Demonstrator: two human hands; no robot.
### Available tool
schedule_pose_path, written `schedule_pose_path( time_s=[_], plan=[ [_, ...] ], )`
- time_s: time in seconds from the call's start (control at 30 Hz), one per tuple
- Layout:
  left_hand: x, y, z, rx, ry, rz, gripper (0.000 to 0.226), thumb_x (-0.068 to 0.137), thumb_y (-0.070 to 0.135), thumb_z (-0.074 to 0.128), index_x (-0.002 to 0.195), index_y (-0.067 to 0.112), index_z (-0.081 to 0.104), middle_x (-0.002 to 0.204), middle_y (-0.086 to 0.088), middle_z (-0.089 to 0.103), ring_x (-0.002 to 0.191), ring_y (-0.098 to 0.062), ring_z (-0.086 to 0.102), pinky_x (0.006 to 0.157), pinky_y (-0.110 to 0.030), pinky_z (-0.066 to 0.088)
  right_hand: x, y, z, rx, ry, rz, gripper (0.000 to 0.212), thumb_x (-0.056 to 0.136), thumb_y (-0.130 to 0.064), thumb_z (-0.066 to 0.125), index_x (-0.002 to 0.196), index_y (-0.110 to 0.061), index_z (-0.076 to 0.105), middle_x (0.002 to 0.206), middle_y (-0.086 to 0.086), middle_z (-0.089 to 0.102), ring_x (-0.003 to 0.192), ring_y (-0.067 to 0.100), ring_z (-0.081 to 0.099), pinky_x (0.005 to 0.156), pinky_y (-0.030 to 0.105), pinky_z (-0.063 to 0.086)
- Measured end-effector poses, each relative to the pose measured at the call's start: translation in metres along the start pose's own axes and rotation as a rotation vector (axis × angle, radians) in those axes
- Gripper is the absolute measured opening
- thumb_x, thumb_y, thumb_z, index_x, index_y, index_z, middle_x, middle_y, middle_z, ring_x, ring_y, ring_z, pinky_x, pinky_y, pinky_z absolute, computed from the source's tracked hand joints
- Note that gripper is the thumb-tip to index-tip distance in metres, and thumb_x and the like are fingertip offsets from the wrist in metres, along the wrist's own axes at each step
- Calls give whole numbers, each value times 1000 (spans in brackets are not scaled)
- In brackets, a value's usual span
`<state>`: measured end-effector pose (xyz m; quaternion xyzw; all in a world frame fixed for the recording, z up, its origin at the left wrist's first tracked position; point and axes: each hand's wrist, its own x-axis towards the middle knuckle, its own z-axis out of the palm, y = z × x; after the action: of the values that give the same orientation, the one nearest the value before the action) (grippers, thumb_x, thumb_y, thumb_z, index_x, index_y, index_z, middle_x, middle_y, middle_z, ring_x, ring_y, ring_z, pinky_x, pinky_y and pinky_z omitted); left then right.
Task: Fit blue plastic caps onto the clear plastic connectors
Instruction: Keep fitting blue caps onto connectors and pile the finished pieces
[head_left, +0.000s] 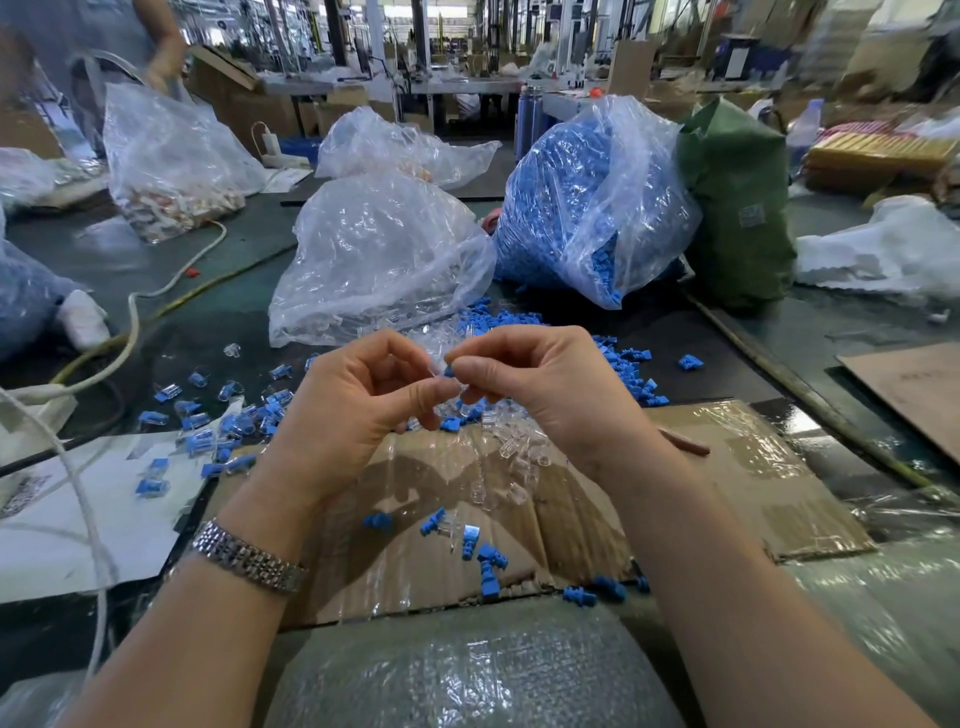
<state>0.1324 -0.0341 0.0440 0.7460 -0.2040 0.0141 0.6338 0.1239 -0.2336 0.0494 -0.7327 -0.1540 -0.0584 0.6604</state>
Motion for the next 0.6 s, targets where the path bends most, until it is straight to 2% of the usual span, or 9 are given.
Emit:
schedule_pose_path(
  time_s=[0.13,0.23,0.37,0.43,0.5,0.6],
  plan=[
    [1,-3,4,-40,9,9,26,71,25,85,86,13,67,80,-5,76,66,-15,71,57,-16,52,-2,0,6,-159,0,-55,7,90,-5,73,96,-5,77,79,7,75,71,12,68,77,29,60],
    [1,-4,2,-80,-12,-12,27,71,30,87,88,18,71,84,-7,77,72,-17,74,61,-18,54,-3,-2,6,-229,14,-93,6,91,-8,74,96,-8,76,81,4,75,76,15,71,81,33,61],
    [2,-2,-6,-262,-80,-105,42,66,43,92,97,19,77,98,-15,77,89,-27,76,72,-24,58,-3,-4,3,-263,13,-129,6,92,-10,73,98,-10,75,83,-2,74,79,9,70,81,25,58],
    [2,-2,-7,-289,-71,-122,40,67,41,91,97,17,78,97,-16,77,90,-29,76,73,-26,59,-3,-4,3,-272,-2,-140,6,93,-9,72,99,-10,74,84,-5,74,79,5,69,80,21,55],
    [1,-1,-5,-290,-62,-134,32,71,32,88,97,17,79,97,-15,78,91,-28,76,73,-26,59,-3,-4,2,-280,-5,-144,5,93,-10,72,98,-10,72,85,-3,73,80,7,69,81,22,55],
    [1,3,-3,-296,-55,-146,35,66,28,85,98,17,81,99,-15,78,91,-27,76,75,-25,60,-4,-4,1,-340,-23,-159,3,95,-11,70,97,-12,70,85,-4,71,80,8,67,81,24,55]
  ],
)
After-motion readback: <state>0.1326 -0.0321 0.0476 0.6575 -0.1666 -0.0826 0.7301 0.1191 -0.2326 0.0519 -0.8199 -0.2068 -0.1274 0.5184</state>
